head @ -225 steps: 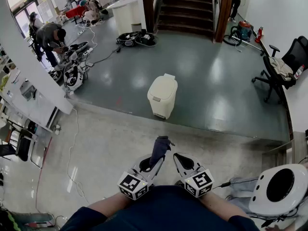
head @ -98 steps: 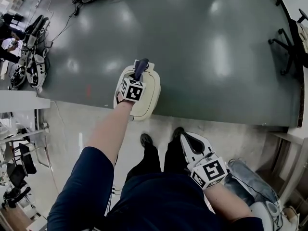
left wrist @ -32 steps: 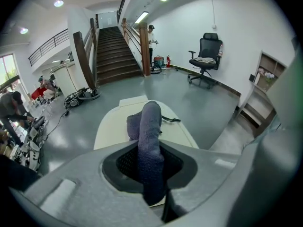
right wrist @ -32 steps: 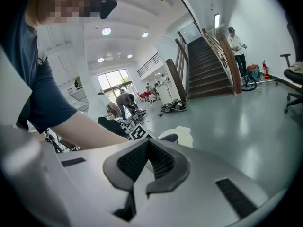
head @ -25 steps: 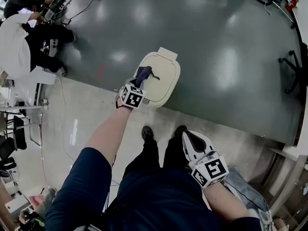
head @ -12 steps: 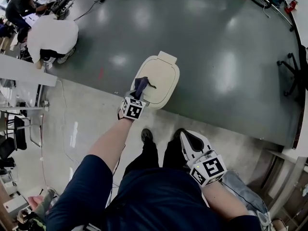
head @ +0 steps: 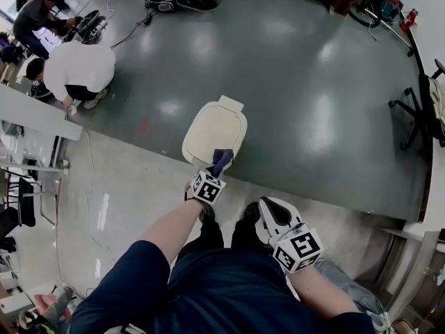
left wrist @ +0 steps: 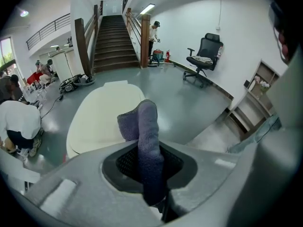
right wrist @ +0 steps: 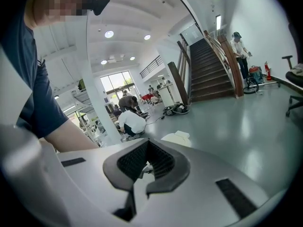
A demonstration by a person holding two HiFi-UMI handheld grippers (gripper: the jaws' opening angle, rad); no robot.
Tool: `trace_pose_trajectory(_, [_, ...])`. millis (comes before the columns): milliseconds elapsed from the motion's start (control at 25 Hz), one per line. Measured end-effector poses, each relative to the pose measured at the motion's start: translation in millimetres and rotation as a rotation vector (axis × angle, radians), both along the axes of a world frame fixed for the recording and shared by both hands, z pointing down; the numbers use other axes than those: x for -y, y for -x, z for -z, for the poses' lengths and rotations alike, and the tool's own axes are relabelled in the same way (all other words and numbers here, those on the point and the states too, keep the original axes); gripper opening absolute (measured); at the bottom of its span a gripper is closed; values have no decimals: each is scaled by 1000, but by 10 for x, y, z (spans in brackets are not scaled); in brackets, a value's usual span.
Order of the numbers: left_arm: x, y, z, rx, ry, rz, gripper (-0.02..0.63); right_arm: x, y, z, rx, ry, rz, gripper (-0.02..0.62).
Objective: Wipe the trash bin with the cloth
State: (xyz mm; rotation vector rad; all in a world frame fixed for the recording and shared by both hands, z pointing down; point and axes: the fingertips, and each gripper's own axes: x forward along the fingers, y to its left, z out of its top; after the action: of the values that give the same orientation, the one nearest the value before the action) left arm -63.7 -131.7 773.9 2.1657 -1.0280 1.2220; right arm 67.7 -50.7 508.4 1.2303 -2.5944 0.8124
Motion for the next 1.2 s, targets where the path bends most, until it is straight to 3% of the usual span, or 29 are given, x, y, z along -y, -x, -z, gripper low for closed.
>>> trace_pose_trajectory(160, [-166, -256, 220, -52, 6, -38, 52, 20, -190, 130, -22, -18, -20, 5])
trace_pose_trajectory(320, [-283, -441, 707, -151, -41, -41, 52, 2, -293, 227, -16, -31, -29, 5])
trace_pose_trajectory(560, [-332, -553, 1913, -368, -196, 12, 52, 80, -255, 418, 8, -76, -23, 5])
trace_pose_trajectory(880, [-549, -509, 3545, -613, -421, 8, 52, 150, 52, 865, 22, -185, 43, 5])
trace_pose_trajectory(1200, [-760, -390, 4441, -771, -531, -7, 52, 110, 346, 1432, 45, -296, 123, 5])
